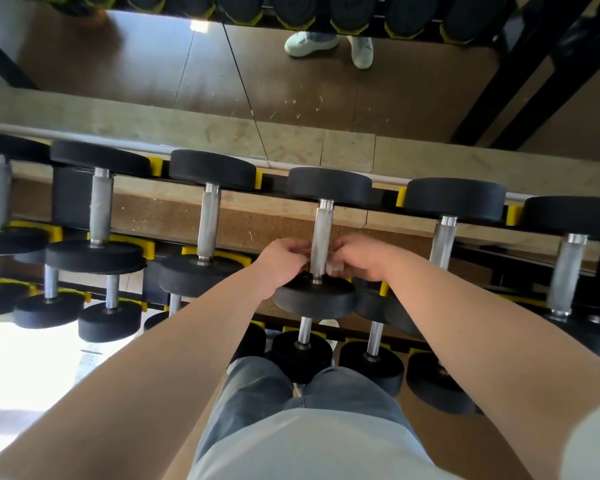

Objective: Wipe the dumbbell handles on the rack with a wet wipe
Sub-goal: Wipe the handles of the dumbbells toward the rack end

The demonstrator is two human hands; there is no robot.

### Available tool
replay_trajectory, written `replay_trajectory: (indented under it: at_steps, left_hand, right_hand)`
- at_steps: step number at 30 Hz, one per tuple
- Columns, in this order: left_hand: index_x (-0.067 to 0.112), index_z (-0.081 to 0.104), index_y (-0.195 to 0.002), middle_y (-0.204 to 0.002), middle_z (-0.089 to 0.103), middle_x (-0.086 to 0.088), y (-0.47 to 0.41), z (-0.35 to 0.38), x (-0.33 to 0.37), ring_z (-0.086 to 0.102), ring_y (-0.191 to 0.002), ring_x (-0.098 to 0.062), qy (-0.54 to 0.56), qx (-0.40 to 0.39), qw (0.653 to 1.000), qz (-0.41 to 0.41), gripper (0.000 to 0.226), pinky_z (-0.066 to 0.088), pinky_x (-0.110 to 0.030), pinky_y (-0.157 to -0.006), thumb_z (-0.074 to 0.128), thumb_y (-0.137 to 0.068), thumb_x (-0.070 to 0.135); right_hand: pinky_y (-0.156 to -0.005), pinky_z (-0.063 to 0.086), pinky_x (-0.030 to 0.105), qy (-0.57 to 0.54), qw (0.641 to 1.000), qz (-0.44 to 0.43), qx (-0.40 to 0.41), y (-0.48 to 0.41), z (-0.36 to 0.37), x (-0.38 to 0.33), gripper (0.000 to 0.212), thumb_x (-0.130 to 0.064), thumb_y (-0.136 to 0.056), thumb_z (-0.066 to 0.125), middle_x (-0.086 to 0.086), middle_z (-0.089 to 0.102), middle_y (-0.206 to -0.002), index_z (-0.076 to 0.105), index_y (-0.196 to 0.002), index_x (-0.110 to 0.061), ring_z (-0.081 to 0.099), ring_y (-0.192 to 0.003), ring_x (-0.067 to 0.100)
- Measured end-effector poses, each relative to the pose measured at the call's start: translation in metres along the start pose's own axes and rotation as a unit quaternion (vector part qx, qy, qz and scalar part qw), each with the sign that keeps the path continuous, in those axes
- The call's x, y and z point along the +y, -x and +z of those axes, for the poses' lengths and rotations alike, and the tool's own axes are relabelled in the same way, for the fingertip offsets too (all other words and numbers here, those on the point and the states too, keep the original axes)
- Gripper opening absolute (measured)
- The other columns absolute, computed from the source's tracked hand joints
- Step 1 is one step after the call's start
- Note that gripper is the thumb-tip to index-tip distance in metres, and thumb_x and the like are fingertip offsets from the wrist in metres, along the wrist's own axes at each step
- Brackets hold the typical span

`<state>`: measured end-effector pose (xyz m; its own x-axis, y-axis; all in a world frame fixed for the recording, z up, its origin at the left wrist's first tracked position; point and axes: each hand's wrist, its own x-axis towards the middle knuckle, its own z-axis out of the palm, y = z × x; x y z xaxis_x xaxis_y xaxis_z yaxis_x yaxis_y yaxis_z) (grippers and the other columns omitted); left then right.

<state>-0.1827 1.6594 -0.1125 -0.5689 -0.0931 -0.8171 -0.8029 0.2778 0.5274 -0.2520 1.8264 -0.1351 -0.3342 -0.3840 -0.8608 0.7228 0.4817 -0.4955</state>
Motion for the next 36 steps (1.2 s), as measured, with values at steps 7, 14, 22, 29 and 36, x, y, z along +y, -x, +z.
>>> replay_trajectory:
  at_steps: [7,14,22,29,36]
  left_hand:
    - [0.029,0.058,-0.141,-0.135,0.064,0.001,-0.004,0.0,-0.001,0.063,-0.118,-0.017,0.028,-0.002,1.0,-0.003,0.047,0.051,-0.04,-0.107,0.055,-0.099,0.007]
    - [0.025,0.059,-0.14,-0.128,0.067,0.0,-0.002,0.0,0.004,0.065,-0.113,-0.015,0.039,-0.01,0.999,-0.009,0.048,0.053,-0.04,-0.105,0.051,-0.099,0.001]
    - [0.024,0.065,-0.132,-0.121,0.069,-0.001,-0.004,0.002,0.004,0.066,-0.112,-0.016,0.047,-0.004,0.999,-0.016,0.041,0.053,-0.037,-0.104,0.052,-0.1,0.002]
    - [0.022,0.063,-0.134,-0.106,0.069,0.002,-0.005,0.007,0.009,0.067,-0.101,-0.015,0.044,0.001,0.999,-0.021,0.039,0.058,-0.031,-0.092,0.053,-0.1,0.006]
    - [0.021,0.061,-0.138,-0.104,0.07,0.001,-0.002,0.009,0.01,0.068,-0.109,-0.024,0.028,0.014,0.999,-0.023,0.037,0.057,-0.04,-0.098,0.052,-0.103,0.011]
  right_hand:
    - [-0.091,0.059,0.042,-0.317,0.943,-0.091,0.03,-0.012,-0.007,-0.013,0.031,0.008,-0.101,0.046,0.017,0.071,-0.115,0.064,-0.12,-0.008,0.069,-0.109,0.029]
    - [-0.093,0.057,0.045,0.14,0.99,-0.006,0.028,-0.015,0.0,0.011,0.034,0.003,-0.093,0.057,0.017,0.07,-0.115,0.069,-0.118,-0.015,0.065,-0.097,0.03]
    - [-0.091,0.06,0.042,-0.234,0.944,-0.136,0.189,-0.011,0.014,-0.007,0.029,0.002,-0.096,0.057,0.006,0.074,-0.11,0.074,-0.113,-0.015,0.07,-0.105,0.027]
    - [-0.095,0.049,0.029,0.156,0.966,-0.085,0.188,0.019,0.025,0.043,0.022,-0.02,-0.091,0.074,-0.009,0.072,-0.113,0.075,-0.113,-0.022,0.065,-0.107,0.011]
    - [-0.092,0.055,0.032,-0.02,0.933,-0.193,0.303,0.016,0.018,-0.008,0.018,-0.023,-0.091,0.076,-0.009,0.069,-0.106,0.069,-0.108,-0.027,0.065,-0.1,0.01]
